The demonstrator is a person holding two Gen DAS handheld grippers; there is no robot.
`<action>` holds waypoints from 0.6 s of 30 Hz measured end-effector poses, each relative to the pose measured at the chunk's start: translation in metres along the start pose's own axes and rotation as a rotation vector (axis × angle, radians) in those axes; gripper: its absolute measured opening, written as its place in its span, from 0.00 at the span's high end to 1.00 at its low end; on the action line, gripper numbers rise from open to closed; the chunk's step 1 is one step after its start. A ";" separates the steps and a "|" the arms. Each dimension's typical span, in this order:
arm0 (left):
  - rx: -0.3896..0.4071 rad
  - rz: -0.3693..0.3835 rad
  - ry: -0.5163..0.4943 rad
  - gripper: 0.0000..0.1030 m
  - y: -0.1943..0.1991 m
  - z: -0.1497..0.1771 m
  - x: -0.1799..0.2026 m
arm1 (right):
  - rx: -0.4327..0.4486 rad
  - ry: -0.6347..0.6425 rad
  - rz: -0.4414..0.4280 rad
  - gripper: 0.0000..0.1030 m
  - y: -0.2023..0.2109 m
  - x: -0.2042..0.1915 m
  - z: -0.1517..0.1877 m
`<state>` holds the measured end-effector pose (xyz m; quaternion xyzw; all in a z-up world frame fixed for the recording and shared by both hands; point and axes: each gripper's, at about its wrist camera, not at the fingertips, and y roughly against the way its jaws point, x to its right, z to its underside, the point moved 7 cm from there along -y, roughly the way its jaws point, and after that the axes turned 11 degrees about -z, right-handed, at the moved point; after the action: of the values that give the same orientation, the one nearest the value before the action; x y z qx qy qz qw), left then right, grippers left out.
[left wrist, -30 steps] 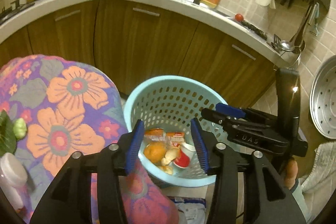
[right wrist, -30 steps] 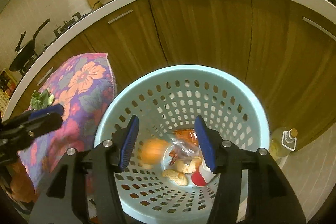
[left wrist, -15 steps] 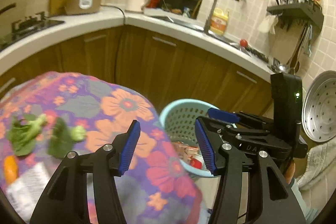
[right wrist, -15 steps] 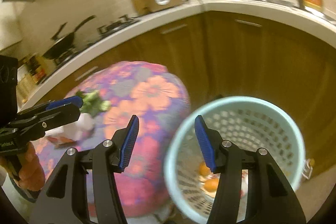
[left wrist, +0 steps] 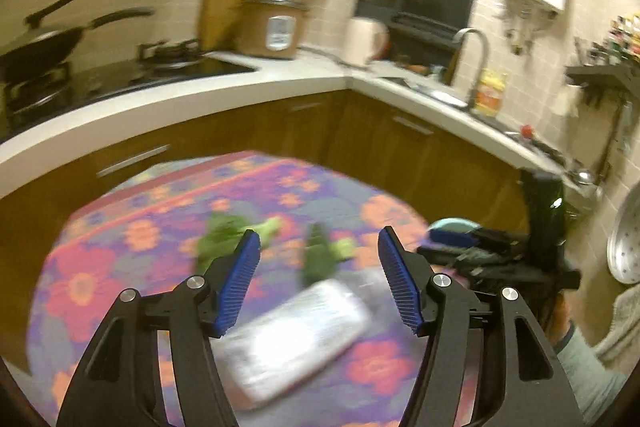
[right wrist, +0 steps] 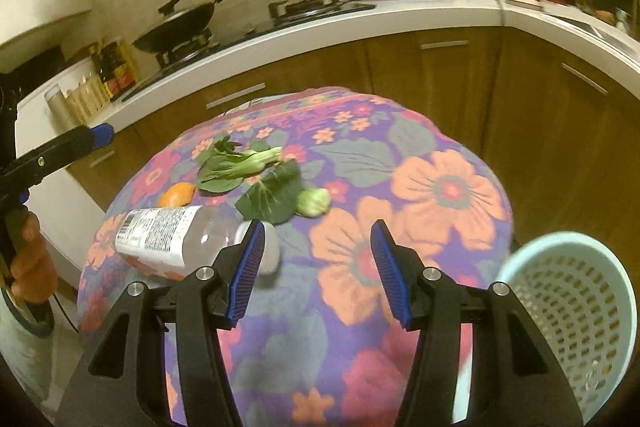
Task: Collect trash
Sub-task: 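Move both tools back over the table toward the orange and plastic bottle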
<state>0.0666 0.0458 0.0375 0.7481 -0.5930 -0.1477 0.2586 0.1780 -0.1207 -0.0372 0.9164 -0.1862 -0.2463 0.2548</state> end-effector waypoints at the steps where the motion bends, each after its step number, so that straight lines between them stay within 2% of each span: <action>1: -0.012 -0.028 0.014 0.42 -0.004 0.003 -0.016 | -0.008 0.000 -0.016 0.50 -0.006 -0.001 -0.001; 4: -0.050 -0.068 0.063 0.42 -0.017 0.015 -0.054 | -0.022 0.019 -0.101 0.50 -0.019 -0.014 -0.004; 9: -0.103 -0.105 0.159 0.42 -0.044 0.037 -0.103 | -0.067 0.018 -0.155 0.50 -0.044 -0.023 -0.007; 11: -0.107 -0.109 0.195 0.44 -0.055 0.044 -0.112 | -0.075 0.014 -0.176 0.50 -0.050 -0.023 -0.007; 14: -0.135 -0.073 0.238 0.45 -0.073 0.058 -0.115 | -0.085 -0.001 -0.199 0.50 -0.055 -0.023 -0.008; 16: -0.149 -0.057 0.234 0.47 -0.076 0.062 -0.112 | -0.088 -0.005 -0.221 0.50 -0.053 -0.022 -0.007; 18: -0.127 -0.069 0.226 0.47 -0.070 0.058 -0.114 | -0.103 -0.008 -0.244 0.49 -0.055 -0.023 -0.006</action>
<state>0.0643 0.1545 -0.0590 0.7622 -0.5232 -0.1084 0.3655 0.1748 -0.0640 -0.0546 0.9168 -0.0617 -0.2884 0.2691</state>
